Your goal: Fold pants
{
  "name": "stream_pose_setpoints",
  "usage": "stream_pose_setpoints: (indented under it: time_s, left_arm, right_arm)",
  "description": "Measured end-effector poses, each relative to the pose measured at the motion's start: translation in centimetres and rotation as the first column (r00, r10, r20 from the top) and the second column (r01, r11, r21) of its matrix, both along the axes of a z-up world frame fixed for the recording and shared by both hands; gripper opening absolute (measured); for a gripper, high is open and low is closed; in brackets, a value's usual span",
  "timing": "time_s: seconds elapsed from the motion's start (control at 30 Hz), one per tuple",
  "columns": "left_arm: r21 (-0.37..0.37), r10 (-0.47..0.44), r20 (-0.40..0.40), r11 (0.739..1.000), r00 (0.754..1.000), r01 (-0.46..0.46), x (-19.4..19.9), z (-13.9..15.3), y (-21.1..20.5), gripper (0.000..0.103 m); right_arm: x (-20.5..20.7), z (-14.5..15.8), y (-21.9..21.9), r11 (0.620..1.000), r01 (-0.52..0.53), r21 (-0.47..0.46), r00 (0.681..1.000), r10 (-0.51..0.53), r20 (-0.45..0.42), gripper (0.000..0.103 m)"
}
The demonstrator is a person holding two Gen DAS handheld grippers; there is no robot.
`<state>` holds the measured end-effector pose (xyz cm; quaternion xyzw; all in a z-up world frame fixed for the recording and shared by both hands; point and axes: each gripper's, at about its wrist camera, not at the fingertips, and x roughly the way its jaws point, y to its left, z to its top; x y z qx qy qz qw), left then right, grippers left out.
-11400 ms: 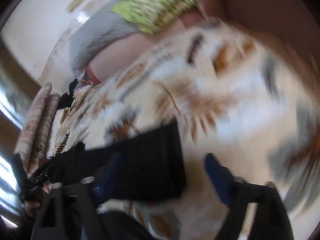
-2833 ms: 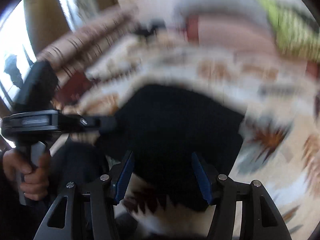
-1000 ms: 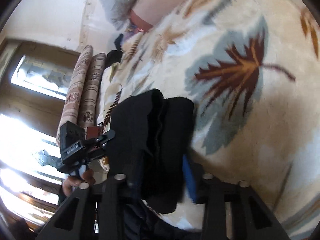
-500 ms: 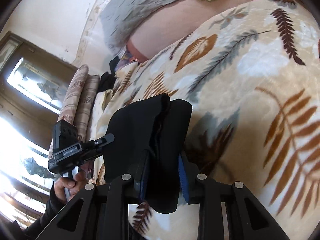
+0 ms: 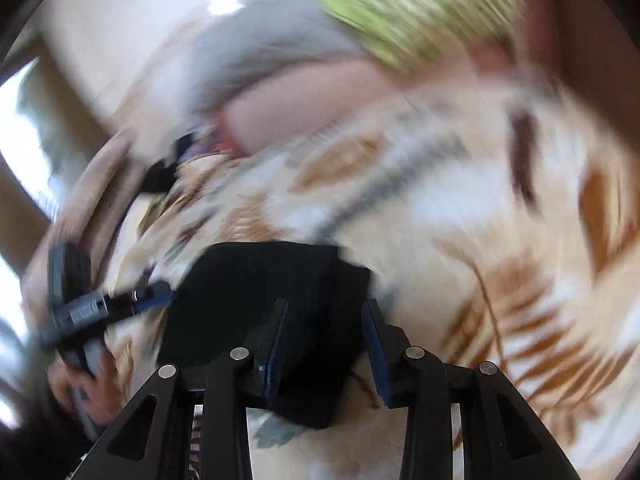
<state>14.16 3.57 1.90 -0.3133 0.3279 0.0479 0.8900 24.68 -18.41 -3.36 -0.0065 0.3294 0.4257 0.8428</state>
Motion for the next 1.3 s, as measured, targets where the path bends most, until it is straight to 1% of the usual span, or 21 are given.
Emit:
stream_pose_setpoints:
  time_s: [0.07, 0.13, 0.2, 0.23, 0.33, 0.43, 0.47, 0.5, 0.53, 0.6, 0.63, 0.67, 0.7, 0.73, 0.77, 0.8, 0.83, 0.97, 1.1, 1.17, 1.3]
  left_arm:
    - [-0.02, -0.07, 0.059, 0.997, 0.996, 0.071, -1.3, 0.7, -1.9, 0.058]
    - [-0.065, -0.118, 0.018, 0.991, 0.993, 0.119, -0.9, -1.3, -3.4, 0.058]
    - [-0.076, -0.131, -0.09, 0.989, 0.987, 0.125, 0.7, -3.9, -4.1, 0.057]
    - [-0.065, -0.136, -0.088, 0.989, 0.987, 0.13, 0.9, -4.1, -4.2, 0.058]
    - [-0.076, -0.143, -0.089, 0.988, 0.986, 0.137, 1.1, -2.1, -3.6, 0.058]
    - [-0.007, -0.123, 0.034, 0.992, 0.992, 0.123, 1.0, 1.8, -2.4, 0.059]
    - [0.005, -0.118, 0.066, 0.993, 0.991, 0.118, 1.1, 2.4, -2.1, 0.062]
    - [0.009, -0.11, 0.104, 0.994, 0.988, 0.109, 1.6, 3.2, -1.5, 0.073]
    - [-0.006, -0.111, 0.121, 0.994, 0.986, 0.113, 2.7, 3.3, -1.0, 0.077]
    - [-0.057, -0.131, 0.1, 0.989, 0.986, 0.137, 5.2, 2.2, -0.4, 0.077]
    - [-0.086, -0.137, 0.054, 0.986, 0.989, 0.142, 6.8, 0.6, -0.1, 0.077]
    - [-0.09, -0.127, -0.007, 0.988, 0.992, 0.126, 7.8, -0.8, 0.2, 0.076]
    - [-0.111, -0.113, -0.067, 0.988, 0.991, 0.105, 8.7, -2.9, 0.5, 0.076]
    - [-0.109, -0.103, -0.025, 0.989, 0.994, 0.1, 8.5, -3.6, 0.4, 0.076]
    - [-0.094, -0.096, 0.013, 0.991, 0.995, 0.097, 7.9, -3.4, 0.3, 0.076]
    - [-0.091, -0.095, 0.033, 0.991, 0.995, 0.097, 7.5, -3.4, 0.2, 0.076]
    - [-0.086, -0.096, 0.051, 0.991, 0.994, 0.1, 7.3, -3.4, 0.2, 0.076]
    - [-0.061, -0.091, 0.081, 0.994, 0.993, 0.096, 7.2, -3.3, -0.2, 0.081]
    - [0.041, -0.084, 0.089, 0.996, 0.992, 0.081, 7.3, -2.6, -1.9, 0.087]
    - [0.075, -0.072, 0.08, 0.995, 0.994, 0.066, 7.2, -2.6, -2.4, 0.087]
    - [-0.002, -0.022, 0.116, 1.0, 0.993, 0.022, 6.8, -3.1, -1.6, 0.087]
  right_arm:
    - [-2.7, 0.7, 1.3, 0.992, -0.121, -0.041, 0.987, 0.124, 0.098, 0.035]
    - [-4.3, -0.4, 3.3, 0.974, -0.174, -0.145, 0.965, 0.198, 0.17, 0.035]
    - [-3.5, -3.7, 4.8, 0.949, -0.184, -0.254, 0.971, 0.215, 0.1, 0.035]
    - [-2.7, -5.2, 5.3, 0.941, -0.178, -0.287, 0.977, 0.204, 0.064, 0.035]
    - [-2.6, -4.5, 4.9, 0.952, -0.158, -0.263, 0.98, 0.183, 0.076, 0.035]
    - [-2.9, -2.2, 5.2, 0.953, -0.167, -0.252, 0.973, 0.201, 0.118, 0.035]
    - [-3.0, -1.0, 5.0, 0.961, -0.162, -0.224, 0.967, 0.2, 0.159, 0.035]
    - [-3.0, 0.2, 5.4, 0.97, -0.151, -0.189, 0.961, 0.189, 0.202, 0.037]
    - [-2.8, 1.0, 5.6, 0.976, -0.14, -0.168, 0.956, 0.178, 0.233, 0.037]
    - [-1.6, 1.8, 6.8, 0.984, -0.112, -0.137, 0.945, 0.148, 0.293, 0.037]
    - [-0.9, 1.5, 8.2, 0.986, -0.103, -0.133, 0.947, 0.138, 0.29, 0.037]
    - [0.5, 0.4, 9.0, 0.983, -0.095, -0.155, 0.956, 0.134, 0.261, 0.037]
    - [2.2, -1.4, 10.1, 0.971, -0.068, -0.228, 0.973, 0.116, 0.202, 0.037]
    - [3.8, -3.6, 10.6, 0.956, -0.052, -0.288, 0.988, 0.091, 0.126, 0.037]
    - [4.7, -4.9, 10.0, 0.969, -0.052, -0.241, 0.994, 0.075, 0.084, 0.039]
    - [4.8, -4.6, 9.2, 0.987, -0.053, -0.15, 0.994, 0.067, 0.087, 0.039]
    - [5.0, -4.6, 9.0, 0.989, -0.058, -0.137, 0.995, 0.069, 0.072, 0.039]
    - [5.1, -4.6, 9.6, 0.987, -0.061, -0.15, 0.993, 0.075, 0.091, 0.043]
    - [3.4, -4.7, 10.0, 0.978, -0.065, -0.198, 0.984, 0.096, 0.151, 0.052]
    - [3.1, -4.7, 9.9, 0.979, -0.061, -0.196, 0.98, 0.096, 0.176, 0.053]
    - [2.5, -4.9, 8.7, 0.984, -0.068, -0.167, 0.979, 0.098, 0.178, 0.053]
